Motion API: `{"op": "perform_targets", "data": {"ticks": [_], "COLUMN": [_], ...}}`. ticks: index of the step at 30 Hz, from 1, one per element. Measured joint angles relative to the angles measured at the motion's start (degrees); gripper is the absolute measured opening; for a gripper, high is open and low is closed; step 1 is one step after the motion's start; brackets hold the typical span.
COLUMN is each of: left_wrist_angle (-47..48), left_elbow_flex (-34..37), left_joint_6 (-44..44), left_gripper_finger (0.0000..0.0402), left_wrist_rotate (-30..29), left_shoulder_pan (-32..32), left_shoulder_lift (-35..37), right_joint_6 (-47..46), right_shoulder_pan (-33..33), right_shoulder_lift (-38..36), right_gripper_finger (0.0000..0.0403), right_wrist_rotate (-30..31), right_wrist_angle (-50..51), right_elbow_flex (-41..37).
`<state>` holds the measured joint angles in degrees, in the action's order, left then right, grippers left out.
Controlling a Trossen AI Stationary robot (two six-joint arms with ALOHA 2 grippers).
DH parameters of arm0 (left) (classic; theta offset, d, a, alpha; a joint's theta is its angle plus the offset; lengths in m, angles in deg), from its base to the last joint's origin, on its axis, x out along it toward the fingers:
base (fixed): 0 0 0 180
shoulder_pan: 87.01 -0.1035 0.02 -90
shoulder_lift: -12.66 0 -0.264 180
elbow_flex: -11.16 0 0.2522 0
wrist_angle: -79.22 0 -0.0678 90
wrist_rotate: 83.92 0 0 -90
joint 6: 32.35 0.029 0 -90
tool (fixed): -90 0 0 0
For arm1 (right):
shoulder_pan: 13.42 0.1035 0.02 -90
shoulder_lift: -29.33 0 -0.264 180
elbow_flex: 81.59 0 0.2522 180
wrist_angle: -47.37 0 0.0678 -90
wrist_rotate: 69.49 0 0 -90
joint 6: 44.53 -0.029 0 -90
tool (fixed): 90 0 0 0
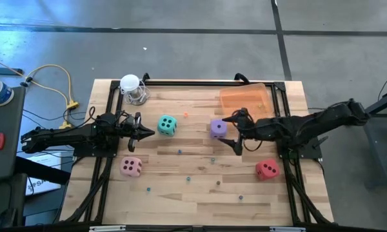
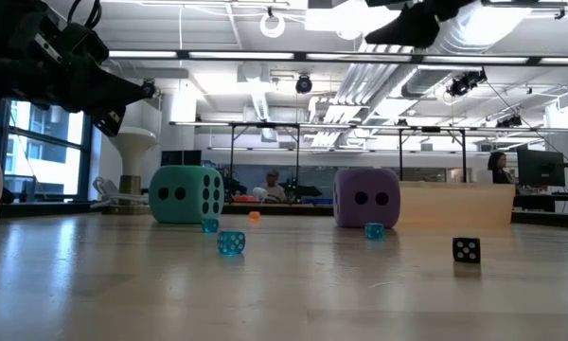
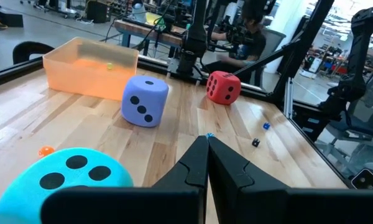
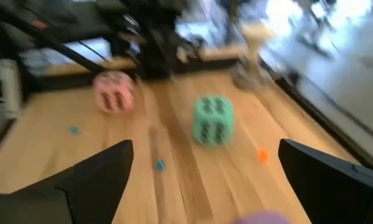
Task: Pick & Place Dice
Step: Put the large purple die into the the orange bin
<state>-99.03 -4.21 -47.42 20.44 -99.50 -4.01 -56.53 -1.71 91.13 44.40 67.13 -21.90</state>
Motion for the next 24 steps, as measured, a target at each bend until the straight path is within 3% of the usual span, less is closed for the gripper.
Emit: {"op": "perform_targets", "data": {"ticks": [3, 7, 10, 20, 24], "left_wrist_angle": [0.02, 0.07, 0.07, 0.0, -0.01], "left_elbow_flex": [-0.01, -0.01, 0.0, 0.0, -0.01], "left_joint_6": [0.02, 0.02, 0.02, 1.31, 1.32], "left_gripper_finger": [0.0002, 0.0002, 0.0002, 0.0002, 0.0002], "left_wrist_rotate": [-0.01, -0.01, -0.01, -0.26, -0.89], "left_shoulder_pan": [-0.01, 0.0, -0.02, 0.0, -0.02], "left_shoulder_lift": [0.0, 0.0, 0.0, 0.0, 0.0], "right_joint_6": [-5.25, -13.12, -14.71, 1.29, 8.58], "right_shoulder_pan": [0.92, 0.17, -1.77, -9.51, -13.25], "right_shoulder_lift": [0.66, 0.9, 1.28, 4.56, 6.38], "right_gripper_finger": [0.0394, 0.0394, 0.0394, 0.0394, 0.0394], "right_wrist_rotate": [1.39, 0.16, -4.65, -16.4, -15.16], "right_wrist_angle": [9.07, 9.65, 9.28, 10.21, 14.51], "right_elbow_flex": [3.67, 4.53, 4.45, 4.48, 4.5]}}
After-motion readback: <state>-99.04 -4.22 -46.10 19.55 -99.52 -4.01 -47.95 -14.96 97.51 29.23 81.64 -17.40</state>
